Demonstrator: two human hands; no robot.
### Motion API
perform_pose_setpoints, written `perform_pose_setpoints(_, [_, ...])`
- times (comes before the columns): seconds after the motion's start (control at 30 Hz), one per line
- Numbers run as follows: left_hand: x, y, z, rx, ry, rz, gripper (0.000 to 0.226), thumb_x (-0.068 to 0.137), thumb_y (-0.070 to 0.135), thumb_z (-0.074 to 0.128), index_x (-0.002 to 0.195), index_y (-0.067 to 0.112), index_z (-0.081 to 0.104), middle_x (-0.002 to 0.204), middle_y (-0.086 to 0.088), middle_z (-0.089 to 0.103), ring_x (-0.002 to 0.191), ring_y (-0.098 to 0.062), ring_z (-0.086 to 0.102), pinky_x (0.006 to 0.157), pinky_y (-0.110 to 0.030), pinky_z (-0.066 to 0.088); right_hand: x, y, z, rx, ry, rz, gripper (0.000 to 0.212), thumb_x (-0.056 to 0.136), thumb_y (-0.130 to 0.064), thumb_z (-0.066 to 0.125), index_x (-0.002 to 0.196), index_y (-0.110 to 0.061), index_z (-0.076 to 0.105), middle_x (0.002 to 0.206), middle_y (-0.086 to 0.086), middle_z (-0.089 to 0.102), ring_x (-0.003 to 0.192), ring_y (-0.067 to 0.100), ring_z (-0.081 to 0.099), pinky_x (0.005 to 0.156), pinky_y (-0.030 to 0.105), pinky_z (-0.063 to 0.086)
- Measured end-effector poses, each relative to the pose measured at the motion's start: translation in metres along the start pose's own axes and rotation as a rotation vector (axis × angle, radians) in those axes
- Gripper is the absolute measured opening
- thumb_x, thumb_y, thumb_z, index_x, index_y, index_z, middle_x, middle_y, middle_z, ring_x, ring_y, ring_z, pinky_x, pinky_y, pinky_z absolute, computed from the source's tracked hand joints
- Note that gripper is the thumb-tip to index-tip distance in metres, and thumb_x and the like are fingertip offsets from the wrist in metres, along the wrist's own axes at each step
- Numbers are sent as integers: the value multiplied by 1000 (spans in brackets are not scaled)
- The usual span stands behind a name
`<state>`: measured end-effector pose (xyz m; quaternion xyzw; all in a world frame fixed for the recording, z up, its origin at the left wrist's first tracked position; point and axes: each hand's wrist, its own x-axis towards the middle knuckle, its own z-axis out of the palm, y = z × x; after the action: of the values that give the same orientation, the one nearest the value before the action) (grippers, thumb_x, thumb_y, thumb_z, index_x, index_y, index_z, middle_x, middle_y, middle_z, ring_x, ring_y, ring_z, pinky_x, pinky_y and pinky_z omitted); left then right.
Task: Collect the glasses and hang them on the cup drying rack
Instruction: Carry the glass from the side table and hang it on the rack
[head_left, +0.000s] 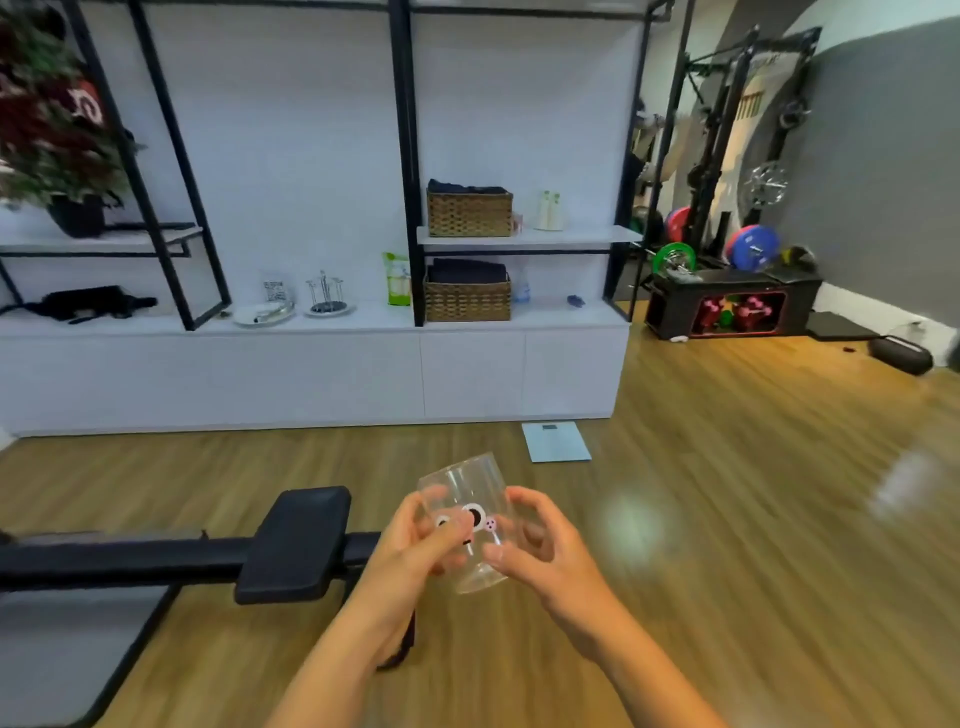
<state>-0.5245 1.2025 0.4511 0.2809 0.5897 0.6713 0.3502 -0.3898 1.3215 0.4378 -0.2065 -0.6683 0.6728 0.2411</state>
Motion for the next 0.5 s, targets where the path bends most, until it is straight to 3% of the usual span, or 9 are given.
perform_pose_setpoints(0.23, [193,47,-35,-21,179,56,67,66,39,84,125,19,60,116,-12,73,106,-32,70,96,-56,52,229,-16,-17,46,-186,-6,61,66,-37,85,120,-46,59,119,-9,72,111,1,65,80,19,55])
perform_pose_setpoints(0.33, [277,47,-51,-55,257,114,65,64,37,83,123,17,62,115,-14,72,105,-35,70,95,-57,52,320,-10,-20,49,-228,-4,72,64,-44,82,130,-41,52,128,-6,66,116,8,64,89,30,56])
perform_pose_setpoints(0.5, [434,31,-84,-153,271,129,58,72,25,82,125,13,60,115,-17,72,105,-37,70,93,-51,55,476,11,-30,90,-231,61,81,60,-42,82,131,-27,47,115,-5,74,104,16,71,78,34,59])
